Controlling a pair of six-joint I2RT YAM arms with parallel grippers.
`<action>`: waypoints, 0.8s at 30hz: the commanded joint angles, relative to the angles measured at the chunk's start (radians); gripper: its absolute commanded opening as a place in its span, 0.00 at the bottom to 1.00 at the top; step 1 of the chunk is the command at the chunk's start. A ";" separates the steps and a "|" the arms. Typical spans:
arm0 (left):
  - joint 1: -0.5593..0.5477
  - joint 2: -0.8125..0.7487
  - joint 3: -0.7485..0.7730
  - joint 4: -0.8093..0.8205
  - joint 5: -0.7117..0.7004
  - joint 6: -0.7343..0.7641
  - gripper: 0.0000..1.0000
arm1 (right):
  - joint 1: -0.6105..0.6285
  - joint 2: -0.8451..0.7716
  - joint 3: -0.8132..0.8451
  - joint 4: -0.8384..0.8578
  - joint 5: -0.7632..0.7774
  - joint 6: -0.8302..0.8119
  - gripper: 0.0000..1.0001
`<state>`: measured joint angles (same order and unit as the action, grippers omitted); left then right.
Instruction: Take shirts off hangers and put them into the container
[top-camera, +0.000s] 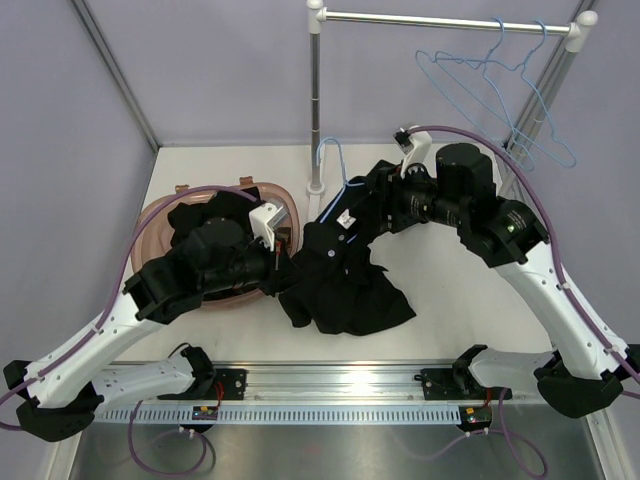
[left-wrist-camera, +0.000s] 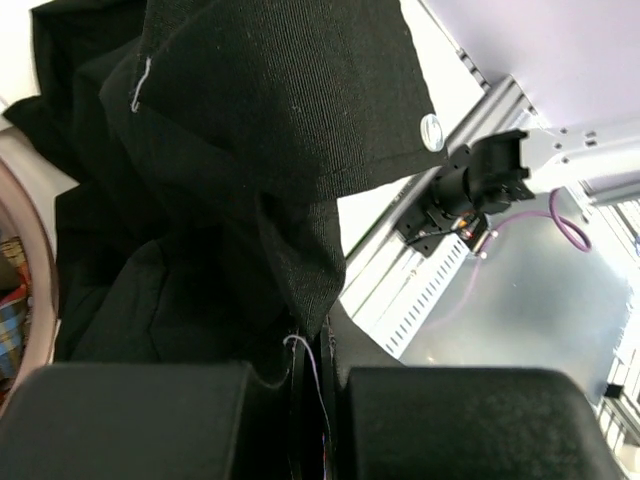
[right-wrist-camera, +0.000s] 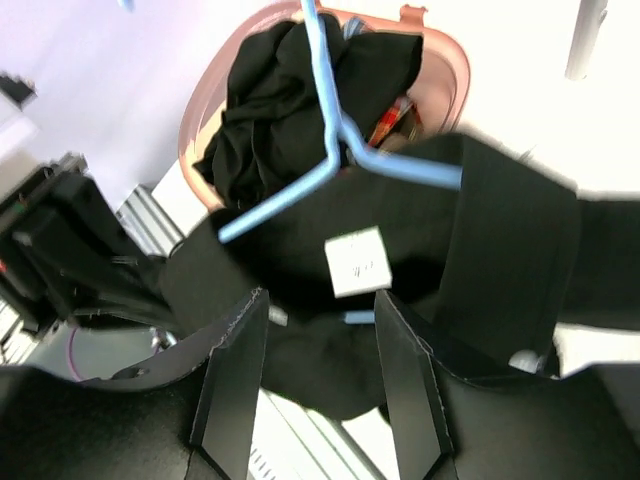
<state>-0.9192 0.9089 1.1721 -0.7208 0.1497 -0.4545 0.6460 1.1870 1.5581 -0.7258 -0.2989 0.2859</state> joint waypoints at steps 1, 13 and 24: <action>-0.012 -0.022 0.026 0.041 0.067 -0.006 0.00 | 0.010 0.020 0.102 0.012 0.033 -0.054 0.54; -0.024 -0.015 0.031 0.050 0.113 0.000 0.00 | 0.017 0.082 0.174 0.020 0.044 -0.077 0.55; -0.032 -0.042 0.011 0.078 0.163 0.004 0.00 | 0.018 0.143 0.188 0.045 0.063 -0.091 0.54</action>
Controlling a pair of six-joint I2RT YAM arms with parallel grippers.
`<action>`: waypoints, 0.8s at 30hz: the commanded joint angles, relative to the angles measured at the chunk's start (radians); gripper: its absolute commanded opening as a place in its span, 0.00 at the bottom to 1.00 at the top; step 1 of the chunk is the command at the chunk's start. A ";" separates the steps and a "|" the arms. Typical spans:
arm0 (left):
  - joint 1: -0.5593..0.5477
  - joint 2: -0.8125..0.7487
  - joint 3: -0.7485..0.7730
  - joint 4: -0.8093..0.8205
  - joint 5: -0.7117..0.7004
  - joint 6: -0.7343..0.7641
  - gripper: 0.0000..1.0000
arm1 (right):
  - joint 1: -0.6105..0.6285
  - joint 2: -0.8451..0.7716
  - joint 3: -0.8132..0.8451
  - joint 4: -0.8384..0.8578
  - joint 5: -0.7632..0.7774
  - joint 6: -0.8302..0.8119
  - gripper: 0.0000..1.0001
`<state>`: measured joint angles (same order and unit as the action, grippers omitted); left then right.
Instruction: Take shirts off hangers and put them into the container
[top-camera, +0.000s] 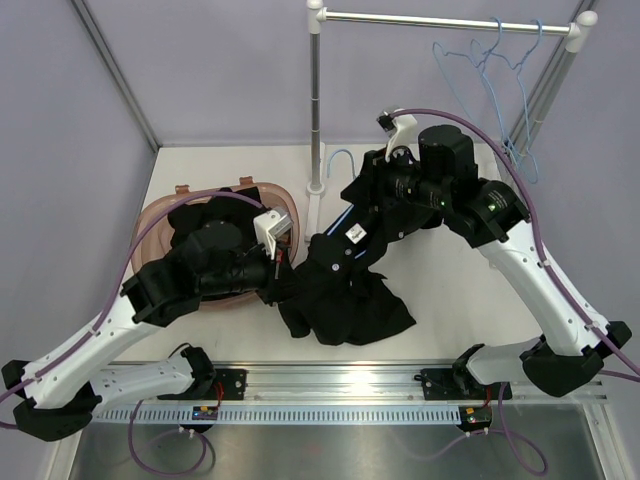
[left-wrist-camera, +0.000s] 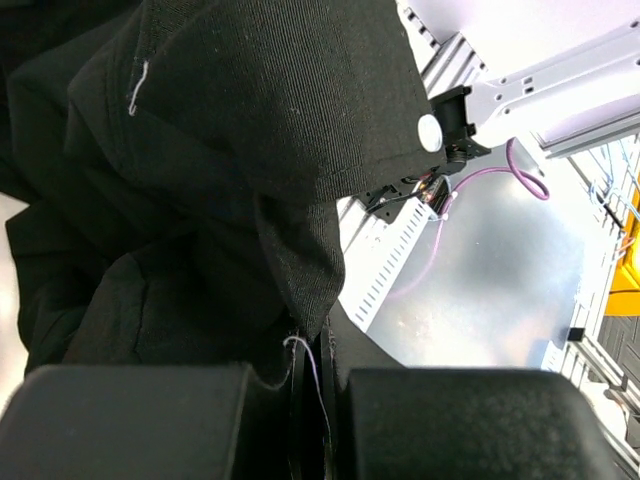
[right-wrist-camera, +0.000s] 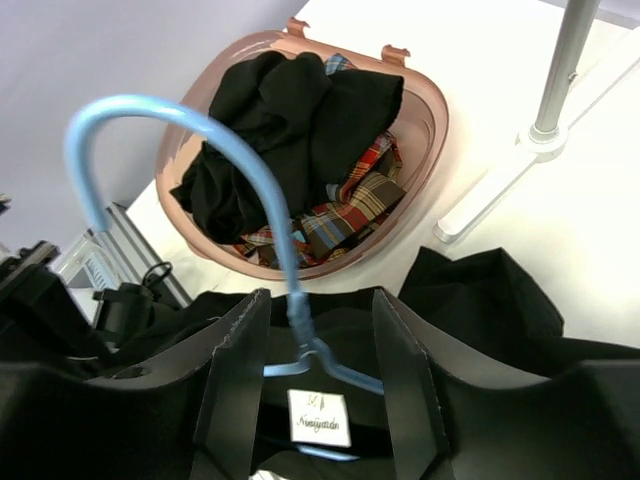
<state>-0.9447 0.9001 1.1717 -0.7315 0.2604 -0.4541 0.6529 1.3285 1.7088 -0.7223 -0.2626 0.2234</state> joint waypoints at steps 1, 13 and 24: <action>-0.006 -0.035 0.011 0.090 0.051 0.003 0.00 | 0.011 0.001 0.037 0.041 0.026 -0.027 0.43; -0.008 -0.055 -0.046 0.119 0.002 -0.012 0.69 | 0.017 -0.074 -0.026 0.063 0.164 0.028 0.00; -0.008 -0.087 -0.147 0.115 -0.023 -0.026 0.70 | 0.017 -0.118 0.080 -0.051 0.240 -0.004 0.00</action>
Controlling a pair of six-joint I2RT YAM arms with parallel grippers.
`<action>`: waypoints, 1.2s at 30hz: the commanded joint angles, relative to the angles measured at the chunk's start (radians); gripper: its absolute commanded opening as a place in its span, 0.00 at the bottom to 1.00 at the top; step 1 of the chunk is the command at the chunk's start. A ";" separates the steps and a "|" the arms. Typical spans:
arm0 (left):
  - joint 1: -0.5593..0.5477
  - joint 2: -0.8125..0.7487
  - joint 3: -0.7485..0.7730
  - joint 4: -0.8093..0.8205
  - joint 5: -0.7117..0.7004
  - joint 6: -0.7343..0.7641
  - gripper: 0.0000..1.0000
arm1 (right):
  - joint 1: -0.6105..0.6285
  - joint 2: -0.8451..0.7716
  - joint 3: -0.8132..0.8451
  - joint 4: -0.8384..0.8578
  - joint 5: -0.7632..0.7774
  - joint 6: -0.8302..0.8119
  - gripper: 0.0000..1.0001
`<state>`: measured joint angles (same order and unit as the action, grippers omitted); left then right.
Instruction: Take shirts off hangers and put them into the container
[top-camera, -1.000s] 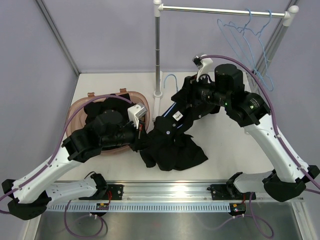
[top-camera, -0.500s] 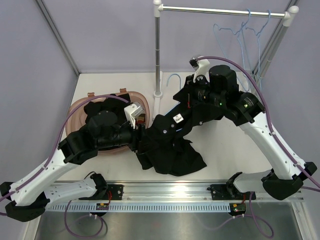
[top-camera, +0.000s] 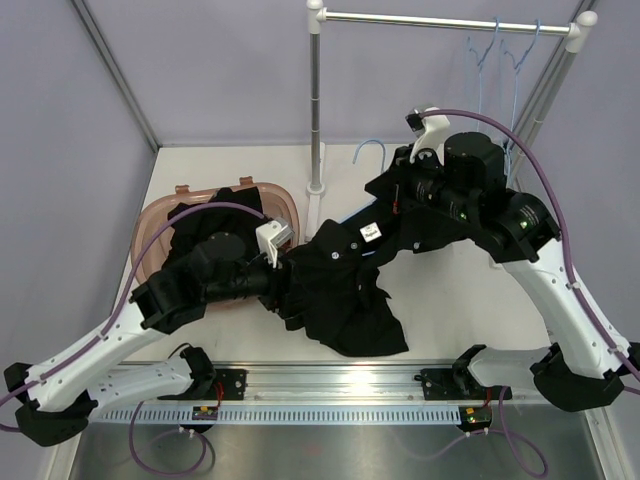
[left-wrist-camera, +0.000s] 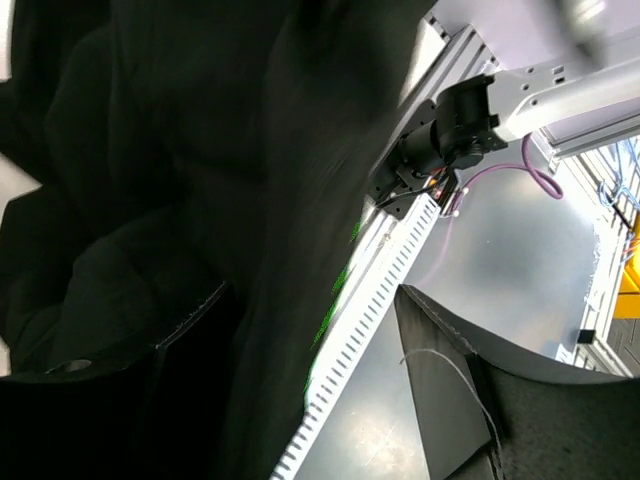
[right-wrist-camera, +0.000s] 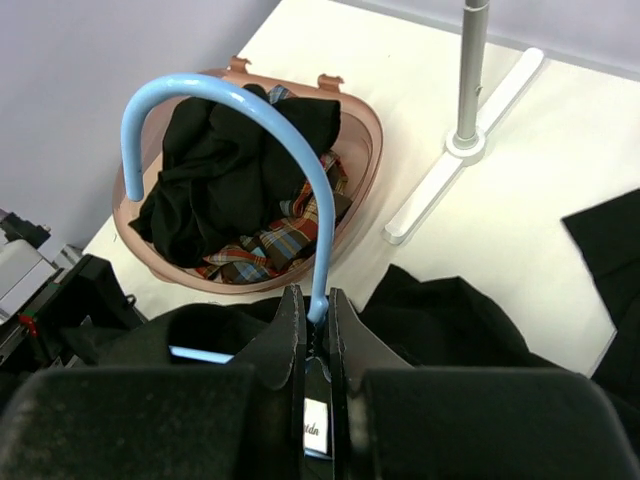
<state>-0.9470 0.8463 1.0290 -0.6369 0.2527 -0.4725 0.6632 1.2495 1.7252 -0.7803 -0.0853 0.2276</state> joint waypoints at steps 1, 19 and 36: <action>-0.006 -0.035 -0.004 0.016 -0.020 -0.008 0.69 | 0.007 -0.044 0.066 0.001 0.068 -0.011 0.00; -0.006 -0.236 -0.001 0.043 -0.433 -0.066 0.00 | 0.007 -0.251 -0.059 -0.152 0.445 -0.047 0.00; -0.006 -0.335 -0.053 -0.015 -0.569 -0.112 0.00 | 0.007 -0.493 -0.277 -0.029 0.846 0.279 0.00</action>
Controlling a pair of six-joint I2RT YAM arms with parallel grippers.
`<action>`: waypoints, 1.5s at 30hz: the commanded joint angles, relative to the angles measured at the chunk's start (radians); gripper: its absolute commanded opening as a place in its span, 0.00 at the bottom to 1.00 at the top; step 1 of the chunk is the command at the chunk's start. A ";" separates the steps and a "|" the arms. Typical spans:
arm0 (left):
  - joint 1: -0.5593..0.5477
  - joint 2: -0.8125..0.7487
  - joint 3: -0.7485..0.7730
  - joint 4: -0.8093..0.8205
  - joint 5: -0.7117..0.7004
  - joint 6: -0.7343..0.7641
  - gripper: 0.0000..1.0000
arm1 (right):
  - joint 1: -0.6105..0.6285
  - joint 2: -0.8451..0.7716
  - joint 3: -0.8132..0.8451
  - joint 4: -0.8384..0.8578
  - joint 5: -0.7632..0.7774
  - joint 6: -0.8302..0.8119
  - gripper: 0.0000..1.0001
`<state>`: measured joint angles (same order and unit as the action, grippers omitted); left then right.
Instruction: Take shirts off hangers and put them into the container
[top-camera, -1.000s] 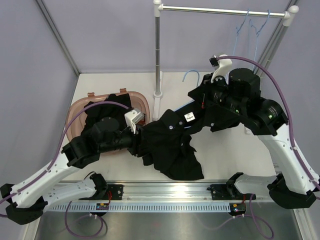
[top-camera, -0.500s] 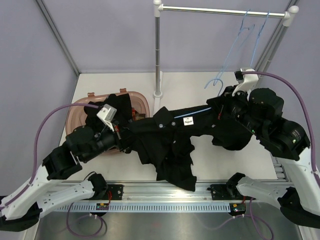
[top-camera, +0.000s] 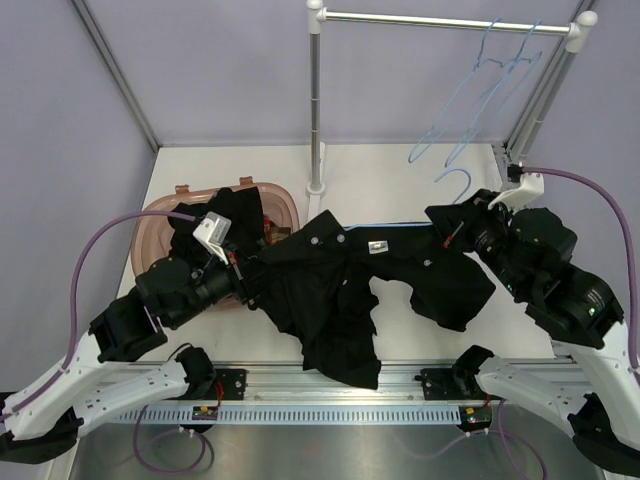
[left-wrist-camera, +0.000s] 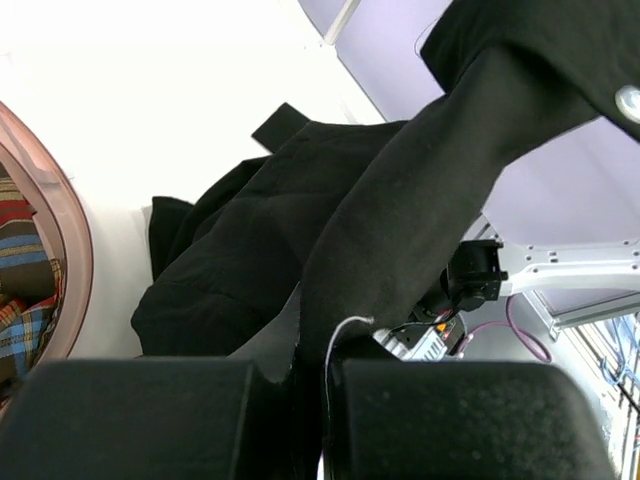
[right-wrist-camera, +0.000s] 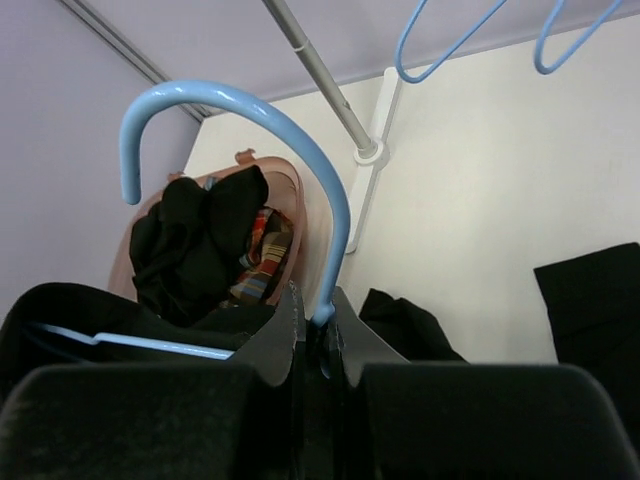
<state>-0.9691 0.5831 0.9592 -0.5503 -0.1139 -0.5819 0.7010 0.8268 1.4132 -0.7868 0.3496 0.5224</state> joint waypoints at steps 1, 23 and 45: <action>0.017 -0.081 0.015 -0.111 -0.240 -0.006 0.00 | -0.031 -0.084 0.053 -0.040 0.457 -0.001 0.00; 0.017 -0.163 -0.129 -0.148 -0.297 -0.078 0.00 | -0.031 -0.133 0.179 -0.010 0.772 -0.119 0.00; -0.048 -0.101 -0.286 0.025 -0.152 -0.067 0.00 | -0.032 -0.092 0.192 0.122 0.879 -0.186 0.00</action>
<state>-1.0275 0.5690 0.6750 -0.1093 0.0757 -0.6041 0.7265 0.8116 1.5448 -0.8391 0.7216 0.4885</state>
